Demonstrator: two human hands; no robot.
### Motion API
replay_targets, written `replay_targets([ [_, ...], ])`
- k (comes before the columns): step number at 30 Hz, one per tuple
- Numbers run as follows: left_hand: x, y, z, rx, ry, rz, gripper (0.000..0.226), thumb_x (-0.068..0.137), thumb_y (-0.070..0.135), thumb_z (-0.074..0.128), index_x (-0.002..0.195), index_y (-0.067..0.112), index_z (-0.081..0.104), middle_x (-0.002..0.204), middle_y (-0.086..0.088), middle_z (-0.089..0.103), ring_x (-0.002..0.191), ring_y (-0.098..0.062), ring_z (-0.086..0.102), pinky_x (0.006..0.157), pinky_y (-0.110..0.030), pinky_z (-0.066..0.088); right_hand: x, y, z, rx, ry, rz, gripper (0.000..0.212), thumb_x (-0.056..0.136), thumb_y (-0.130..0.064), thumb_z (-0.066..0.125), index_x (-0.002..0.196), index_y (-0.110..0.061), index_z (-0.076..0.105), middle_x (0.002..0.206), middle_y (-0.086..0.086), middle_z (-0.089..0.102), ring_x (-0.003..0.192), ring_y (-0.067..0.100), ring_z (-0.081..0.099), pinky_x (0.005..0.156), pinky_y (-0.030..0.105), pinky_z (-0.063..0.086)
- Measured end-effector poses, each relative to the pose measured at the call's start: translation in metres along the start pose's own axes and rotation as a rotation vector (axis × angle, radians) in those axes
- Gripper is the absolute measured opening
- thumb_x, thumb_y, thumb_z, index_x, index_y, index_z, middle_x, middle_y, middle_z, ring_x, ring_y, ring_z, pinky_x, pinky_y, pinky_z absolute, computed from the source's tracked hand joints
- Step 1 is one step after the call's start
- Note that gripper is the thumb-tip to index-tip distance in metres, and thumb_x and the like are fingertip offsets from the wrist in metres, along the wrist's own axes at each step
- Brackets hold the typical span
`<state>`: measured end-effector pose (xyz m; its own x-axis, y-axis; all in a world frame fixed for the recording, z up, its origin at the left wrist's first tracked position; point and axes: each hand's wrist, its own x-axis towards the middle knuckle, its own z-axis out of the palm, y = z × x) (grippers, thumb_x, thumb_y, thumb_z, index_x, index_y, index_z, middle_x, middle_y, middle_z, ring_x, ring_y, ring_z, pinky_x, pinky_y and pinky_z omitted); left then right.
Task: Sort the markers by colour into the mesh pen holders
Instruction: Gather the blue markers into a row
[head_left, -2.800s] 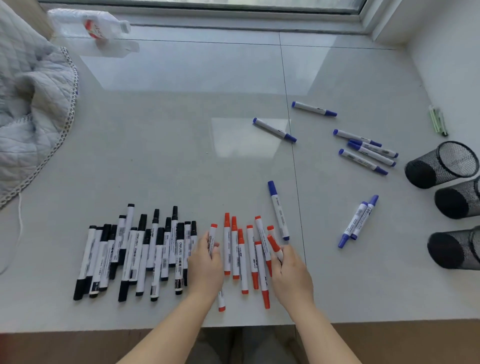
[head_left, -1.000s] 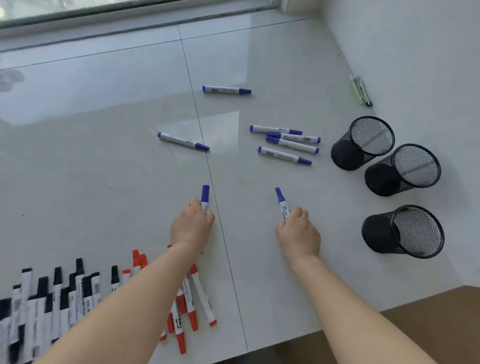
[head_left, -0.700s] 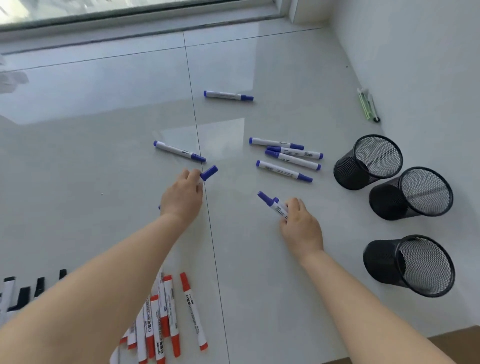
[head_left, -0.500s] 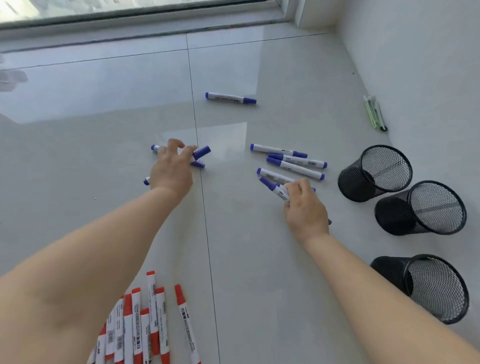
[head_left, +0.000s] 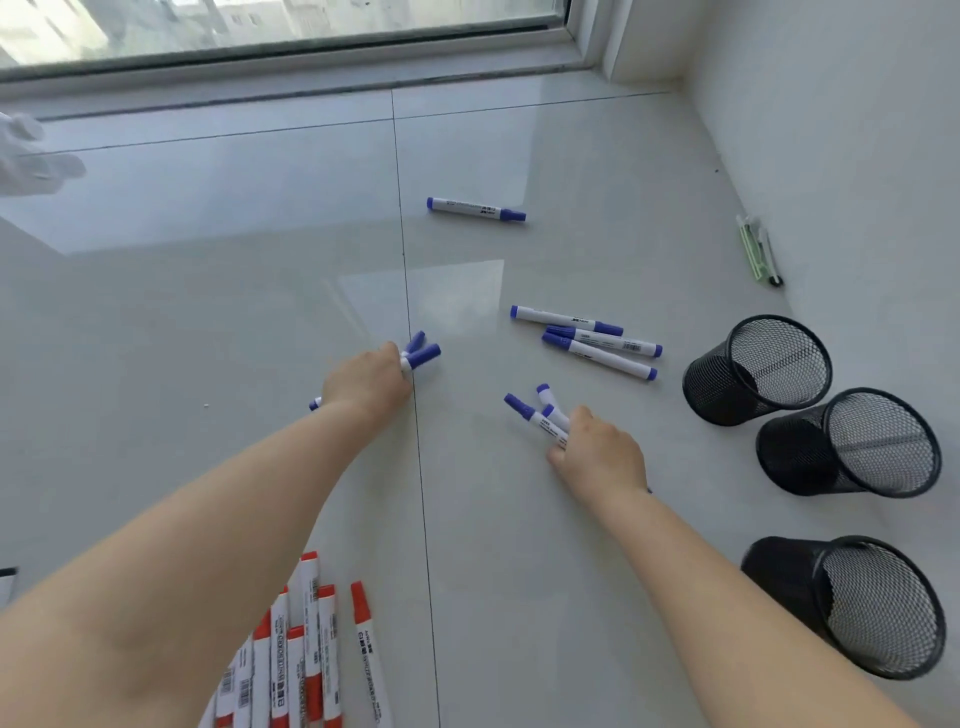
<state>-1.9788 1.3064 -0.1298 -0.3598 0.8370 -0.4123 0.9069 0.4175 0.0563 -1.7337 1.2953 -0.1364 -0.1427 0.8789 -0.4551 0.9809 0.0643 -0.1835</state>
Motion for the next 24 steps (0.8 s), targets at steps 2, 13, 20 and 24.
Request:
replay_targets([
  [2, -0.023, 0.010, 0.004, -0.015, -0.027, 0.039, 0.009, 0.091, 0.022, 0.034, 0.090, 0.014, 0.039, 0.088, -0.013, 0.059, 0.069, -0.029, 0.047, 0.055, -0.031, 0.034, -0.017, 0.003, 0.003, 0.112, -0.074, 0.079, 0.017, 0.085, -0.027, 0.048, 0.088, -0.012, 0.040, 0.088, 0.009, 0.058, 0.072, 0.029, 0.049, 0.060, 0.031, 0.034],
  [13, -0.176, 0.053, 0.067, -0.772, -0.304, -0.068, 0.021, 0.086, 0.031, 0.041, 0.072, 0.016, 0.043, 0.066, 0.002, 0.047, 0.058, -0.017, 0.041, 0.054, -0.028, 0.033, -0.126, -0.003, 0.049, 0.530, -0.138, 0.278, 0.016, 0.088, -0.018, 0.046, 0.102, -0.014, 0.040, 0.092, 0.007, 0.055, 0.076, 0.028, 0.052, 0.062, 0.030, 0.038],
  [20, -0.221, 0.046, 0.103, -0.551, -0.084, -0.118, 0.018, 0.092, 0.033, 0.043, 0.093, 0.016, 0.046, 0.096, 0.003, 0.038, 0.079, -0.015, 0.048, 0.064, -0.026, 0.038, -0.169, -0.008, 0.085, 0.366, 0.026, 0.143, 0.053, 0.091, -0.022, 0.048, 0.140, -0.019, 0.028, 0.122, 0.002, 0.044, 0.091, 0.017, 0.051, 0.065, 0.023, 0.040],
  [24, -0.229, 0.039, 0.107, -0.545, -0.055, -0.139, 0.022, 0.092, 0.033, 0.047, 0.105, 0.015, 0.046, 0.101, 0.002, 0.037, 0.076, -0.012, 0.048, 0.064, -0.023, 0.040, -0.181, -0.012, 0.095, 0.274, 0.082, 0.051, 0.058, 0.093, -0.029, 0.046, 0.145, -0.017, 0.020, 0.122, 0.003, 0.040, 0.091, 0.012, 0.043, 0.067, 0.019, 0.042],
])
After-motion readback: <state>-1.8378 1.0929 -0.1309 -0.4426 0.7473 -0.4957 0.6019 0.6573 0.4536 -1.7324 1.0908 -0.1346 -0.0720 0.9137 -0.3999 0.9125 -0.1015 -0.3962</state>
